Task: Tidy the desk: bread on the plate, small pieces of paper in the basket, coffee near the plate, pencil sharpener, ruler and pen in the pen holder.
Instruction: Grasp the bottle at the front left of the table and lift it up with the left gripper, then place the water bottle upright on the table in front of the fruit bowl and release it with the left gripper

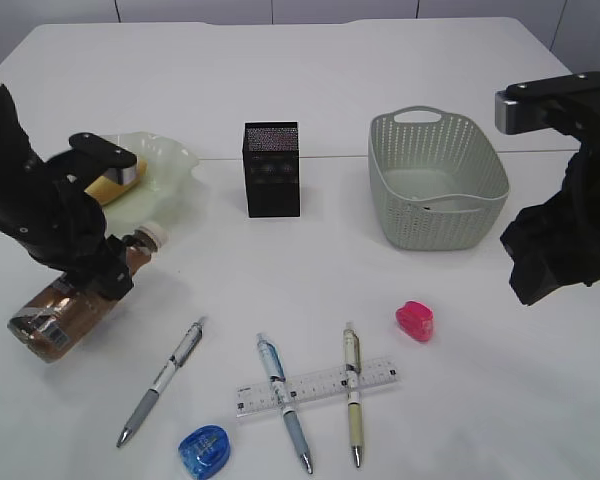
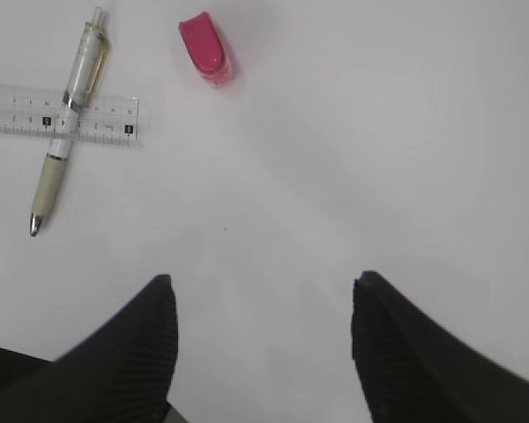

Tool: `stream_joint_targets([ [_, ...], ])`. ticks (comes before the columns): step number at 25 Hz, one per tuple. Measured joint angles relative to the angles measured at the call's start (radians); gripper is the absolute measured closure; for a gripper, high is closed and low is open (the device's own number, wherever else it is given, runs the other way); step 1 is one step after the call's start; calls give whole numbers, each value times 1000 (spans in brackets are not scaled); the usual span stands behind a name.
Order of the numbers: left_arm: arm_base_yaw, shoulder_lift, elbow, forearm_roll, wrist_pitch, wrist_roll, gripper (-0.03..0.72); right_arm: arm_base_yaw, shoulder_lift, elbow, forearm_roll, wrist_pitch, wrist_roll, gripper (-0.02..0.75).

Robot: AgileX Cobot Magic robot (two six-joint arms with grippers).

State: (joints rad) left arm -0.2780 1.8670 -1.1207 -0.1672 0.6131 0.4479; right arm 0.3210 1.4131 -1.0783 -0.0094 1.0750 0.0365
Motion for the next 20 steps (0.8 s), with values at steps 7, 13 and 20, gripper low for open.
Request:
stream_joint_targets([
  [7,0,-170,133,-20,-122,0,296,0,0,0,0,0,-2,280],
  [13,0,-368,361,-85,-386,0,296,0,0,0,0,12,-2,279],
  [20,0,-556,602,-162,-737,-2,297,0,0,0,0,39,-2,280],
])
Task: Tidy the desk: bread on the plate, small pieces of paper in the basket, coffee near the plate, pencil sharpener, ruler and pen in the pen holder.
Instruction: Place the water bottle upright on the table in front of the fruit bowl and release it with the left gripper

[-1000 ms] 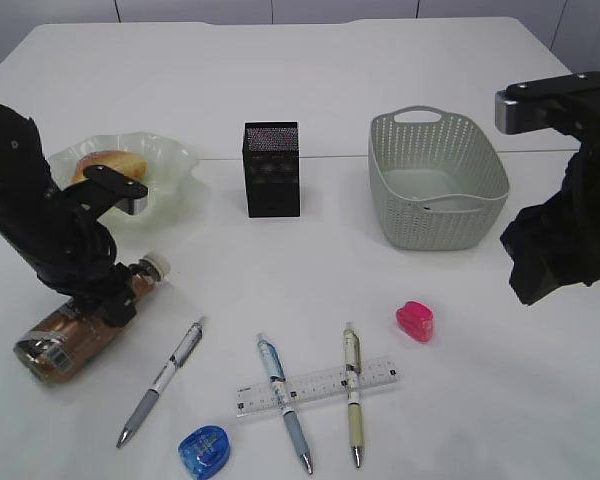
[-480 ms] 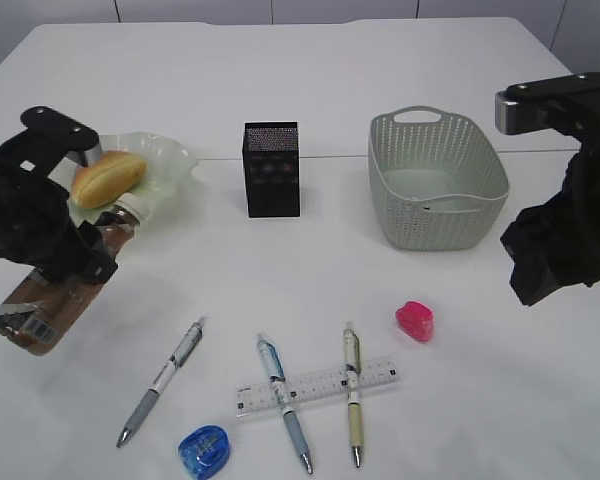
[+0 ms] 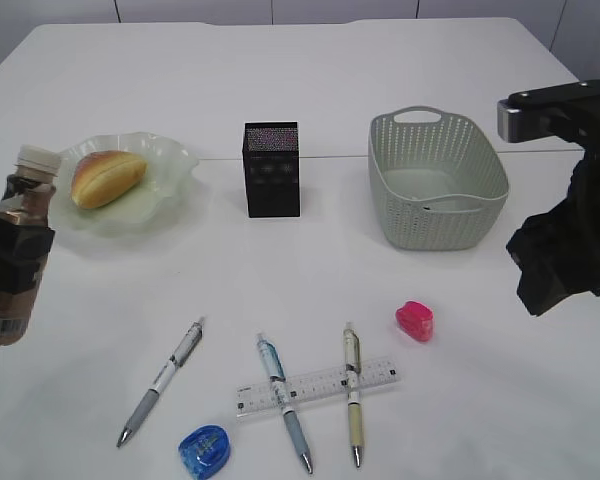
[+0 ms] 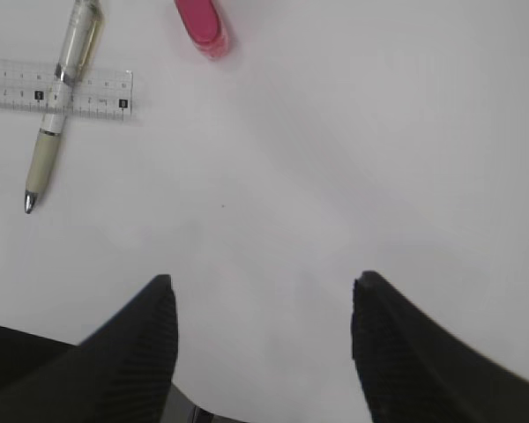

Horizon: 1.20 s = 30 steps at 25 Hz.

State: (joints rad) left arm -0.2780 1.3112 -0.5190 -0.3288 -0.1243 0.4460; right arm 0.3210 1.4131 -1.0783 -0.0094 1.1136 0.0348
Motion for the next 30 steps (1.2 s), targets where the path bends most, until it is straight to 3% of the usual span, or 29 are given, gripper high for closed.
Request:
stream_joint_targets([
  [4,0,-29,120,-7,-261,-96,297,0,0,0,9,5,0,280],
  [7,0,-31,191,46,-460,-254,297,0,0,0,17,17,0,280],
  [12,0,-32,216,188,-599,-373,297,0,0,0,34,29,0,279],
  [16,0,10,216,231,-714,-452,297,0,0,0,57,39,0,279],
  [24,0,206,216,268,-951,-494,297,0,0,0,98,48,6,280],
  [30,0,370,215,279,-970,-495,298,0,0,0,100,50,10,279],
])
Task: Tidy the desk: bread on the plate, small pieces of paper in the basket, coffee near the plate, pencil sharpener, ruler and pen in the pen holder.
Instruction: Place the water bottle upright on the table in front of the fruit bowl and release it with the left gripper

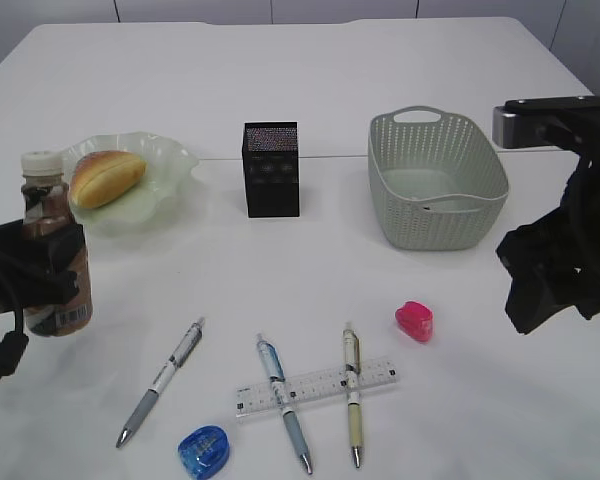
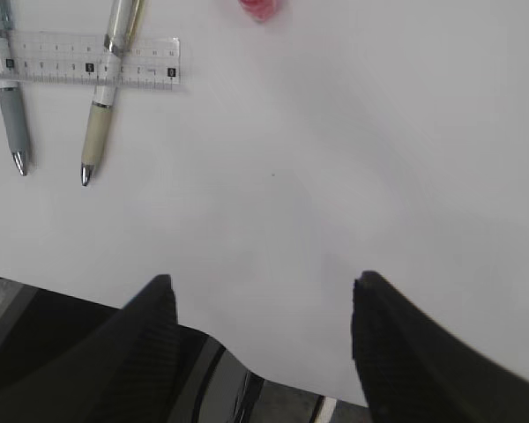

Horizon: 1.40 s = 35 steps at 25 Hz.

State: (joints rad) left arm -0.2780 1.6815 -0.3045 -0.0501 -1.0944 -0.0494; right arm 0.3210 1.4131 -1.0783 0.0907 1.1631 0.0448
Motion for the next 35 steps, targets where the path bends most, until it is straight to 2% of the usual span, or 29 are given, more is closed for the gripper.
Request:
stream_joint_targets([
  [7,0,92,-27,34,0,0,302,0,0,0,2,0,6,282],
  [19,0,262,-176,105,-2,-2,309,0,0,0,2,2,6,281],
  [32,0,421,-218,109,-213,-2,310,0,0,0,0,2,6,281],
  [35,0,429,-220,100,-222,31,286,0,0,0,0,2,6,281],
])
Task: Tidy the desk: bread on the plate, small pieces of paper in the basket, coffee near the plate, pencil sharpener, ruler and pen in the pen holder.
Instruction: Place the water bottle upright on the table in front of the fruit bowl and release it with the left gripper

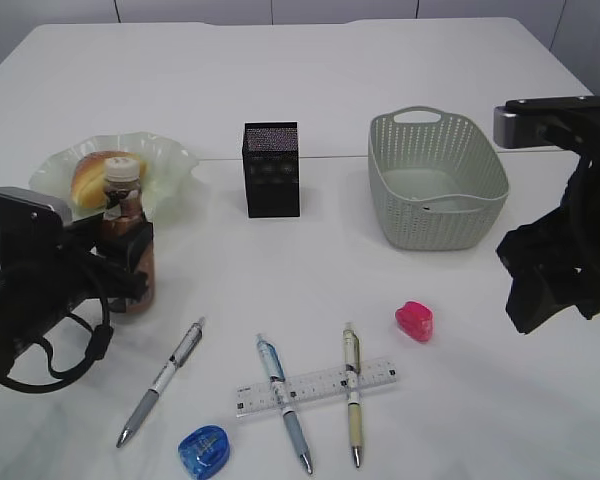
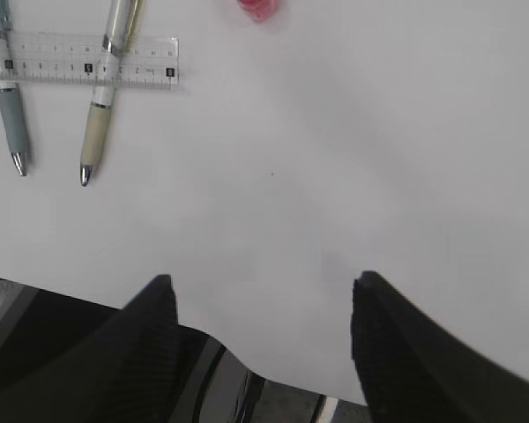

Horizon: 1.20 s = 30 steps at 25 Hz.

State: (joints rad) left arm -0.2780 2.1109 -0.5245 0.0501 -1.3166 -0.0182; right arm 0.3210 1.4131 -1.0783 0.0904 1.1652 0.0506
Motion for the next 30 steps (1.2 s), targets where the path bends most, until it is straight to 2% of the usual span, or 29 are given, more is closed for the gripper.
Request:
stream_joint_targets([
  [6,-6,5,-1,0,10,56,193,0,0,0,0,0,0,281],
  [15,-6,5,-1,-12,30,68,162,0,0,0,-1,0,0,281],
  [25,-6,-57,10,-4,155,76,100,0,0,0,-1,-2,0,281],
  [30,-6,-96,10,3,161,76,97,0,0,0,-1,-2,0,281],
])
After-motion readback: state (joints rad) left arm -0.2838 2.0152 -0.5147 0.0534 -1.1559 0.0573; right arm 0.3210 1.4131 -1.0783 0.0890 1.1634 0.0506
